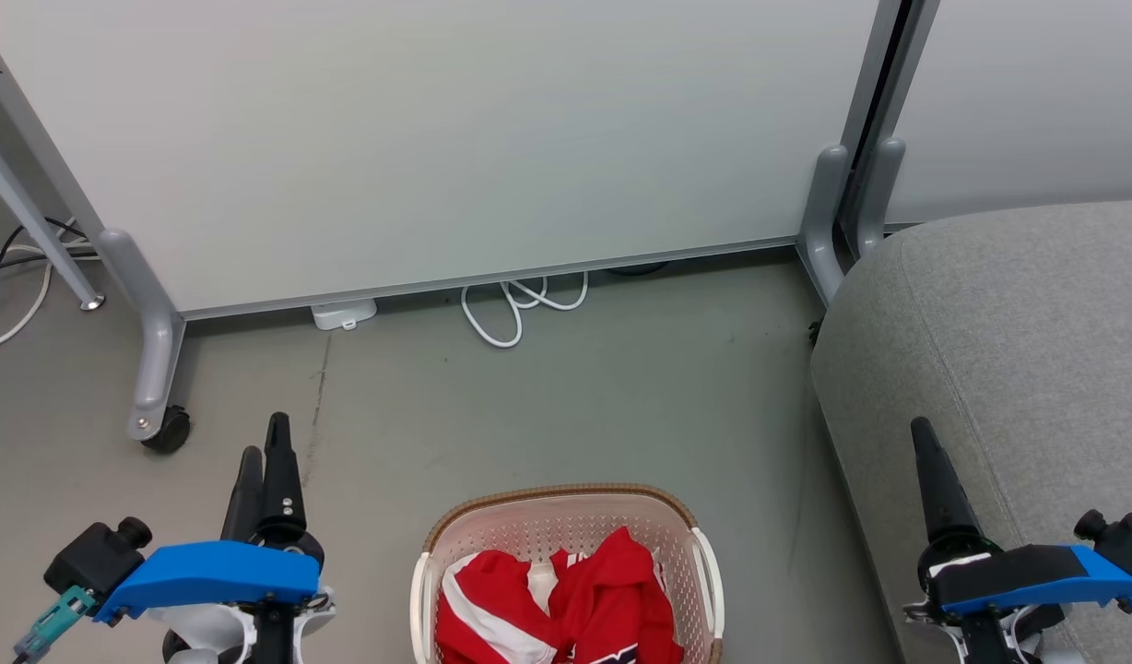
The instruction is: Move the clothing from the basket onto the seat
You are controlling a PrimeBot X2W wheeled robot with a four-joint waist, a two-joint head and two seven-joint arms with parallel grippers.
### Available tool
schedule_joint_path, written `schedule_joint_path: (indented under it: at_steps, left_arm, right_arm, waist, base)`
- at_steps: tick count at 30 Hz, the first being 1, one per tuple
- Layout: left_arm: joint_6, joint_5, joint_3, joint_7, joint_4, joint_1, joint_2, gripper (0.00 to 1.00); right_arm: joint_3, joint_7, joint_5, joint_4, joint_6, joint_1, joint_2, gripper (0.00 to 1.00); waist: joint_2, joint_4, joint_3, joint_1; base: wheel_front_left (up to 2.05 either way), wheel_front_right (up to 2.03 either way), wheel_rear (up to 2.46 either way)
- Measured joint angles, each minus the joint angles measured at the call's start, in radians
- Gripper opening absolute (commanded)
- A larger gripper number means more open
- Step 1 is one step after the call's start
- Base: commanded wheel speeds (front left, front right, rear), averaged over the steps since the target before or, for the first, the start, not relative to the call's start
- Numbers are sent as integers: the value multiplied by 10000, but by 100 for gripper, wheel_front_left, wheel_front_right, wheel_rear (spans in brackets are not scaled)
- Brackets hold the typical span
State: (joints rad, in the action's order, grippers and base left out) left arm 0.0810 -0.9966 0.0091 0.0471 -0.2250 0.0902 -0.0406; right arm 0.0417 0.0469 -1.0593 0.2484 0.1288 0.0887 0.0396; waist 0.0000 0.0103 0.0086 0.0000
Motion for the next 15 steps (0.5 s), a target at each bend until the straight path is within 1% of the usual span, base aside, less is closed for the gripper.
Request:
schedule_joint_path:
  at_steps: [15]
  left_arm:
    - [-199,2428,-543,489,36,104,-15,100]
  right_arm:
    - [-219,476,2209,-38,2,6,10,100]
  waist:
    - [0,89,25,0]
  base:
    - [0,0,0]
